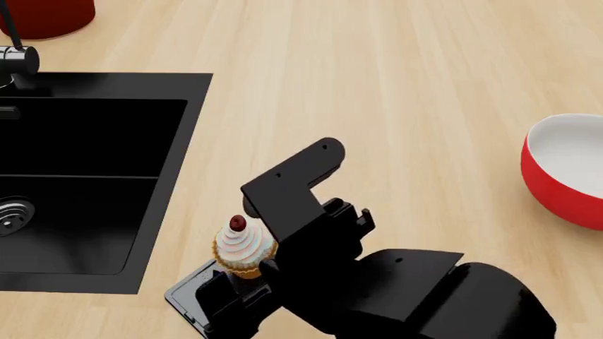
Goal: Move the fresh-baked cupcake off the tray onto the counter, and place the bowl used for mixing into the sink.
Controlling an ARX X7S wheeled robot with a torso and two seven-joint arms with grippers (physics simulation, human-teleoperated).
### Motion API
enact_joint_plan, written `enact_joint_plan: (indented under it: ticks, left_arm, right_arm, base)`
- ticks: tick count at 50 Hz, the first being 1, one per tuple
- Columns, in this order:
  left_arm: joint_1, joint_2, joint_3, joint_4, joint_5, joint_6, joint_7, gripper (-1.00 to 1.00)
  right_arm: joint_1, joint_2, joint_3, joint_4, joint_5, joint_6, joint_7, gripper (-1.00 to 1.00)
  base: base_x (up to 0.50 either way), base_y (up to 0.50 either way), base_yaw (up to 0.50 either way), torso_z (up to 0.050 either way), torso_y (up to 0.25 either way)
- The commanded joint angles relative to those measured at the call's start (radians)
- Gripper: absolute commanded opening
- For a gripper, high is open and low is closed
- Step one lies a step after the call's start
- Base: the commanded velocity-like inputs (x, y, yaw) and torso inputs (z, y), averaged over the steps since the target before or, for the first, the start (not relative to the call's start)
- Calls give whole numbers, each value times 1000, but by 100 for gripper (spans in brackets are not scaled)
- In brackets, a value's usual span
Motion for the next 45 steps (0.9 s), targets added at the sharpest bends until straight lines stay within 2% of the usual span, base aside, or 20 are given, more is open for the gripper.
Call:
enact_joint_plan:
  ticks: [1, 32, 45]
  left_arm:
    - [-1, -3, 3, 0, -2, 0, -6, 100]
    - [1, -8, 2, 5, -18, 6, -13, 100]
    - [2, -10, 2, 6, -24, 9, -18, 100]
  right_arm:
    - [-10, -12, -48, 63, -43, -43, -49, 100]
    - [5, -30, -77, 153, -89, -108, -94, 100]
    - [14, -25, -78, 123, -82, -98, -82, 100]
  base:
    - [0, 0, 0, 0, 0]
    - [0, 0, 0, 0, 0]
    - [0, 0, 0, 0, 0]
